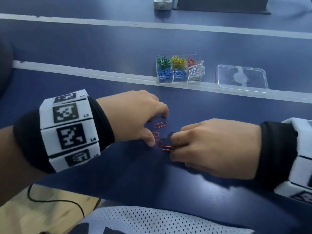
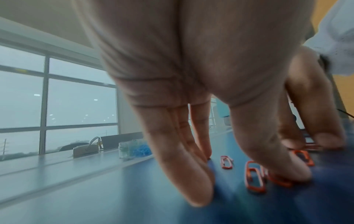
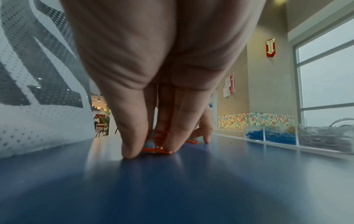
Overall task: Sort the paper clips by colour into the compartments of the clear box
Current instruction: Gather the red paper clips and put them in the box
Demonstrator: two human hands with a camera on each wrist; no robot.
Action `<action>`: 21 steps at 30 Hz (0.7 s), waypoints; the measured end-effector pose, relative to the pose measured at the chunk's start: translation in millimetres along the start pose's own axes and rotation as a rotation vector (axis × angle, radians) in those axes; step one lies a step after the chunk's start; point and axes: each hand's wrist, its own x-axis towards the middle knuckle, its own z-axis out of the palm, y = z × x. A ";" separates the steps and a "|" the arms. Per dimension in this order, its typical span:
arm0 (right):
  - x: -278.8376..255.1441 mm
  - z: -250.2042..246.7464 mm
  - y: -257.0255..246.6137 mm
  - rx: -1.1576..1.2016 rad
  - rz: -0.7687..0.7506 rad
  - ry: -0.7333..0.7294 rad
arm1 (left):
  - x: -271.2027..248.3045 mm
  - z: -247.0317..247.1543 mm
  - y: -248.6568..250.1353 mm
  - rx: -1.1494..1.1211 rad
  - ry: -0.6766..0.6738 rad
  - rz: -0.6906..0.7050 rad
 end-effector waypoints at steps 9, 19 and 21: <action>6.1 -16.7 -1.4 -0.008 0.223 -0.123 | 3.9 -1.0 0.5 -0.014 0.047 0.085; 3.7 -18.7 -3.2 0.087 0.223 -0.172 | -4.1 -2.0 1.0 -0.167 0.092 0.063; 3.3 -21.7 -4.7 0.069 0.208 -0.194 | -5.8 -3.1 0.4 -0.189 0.089 0.062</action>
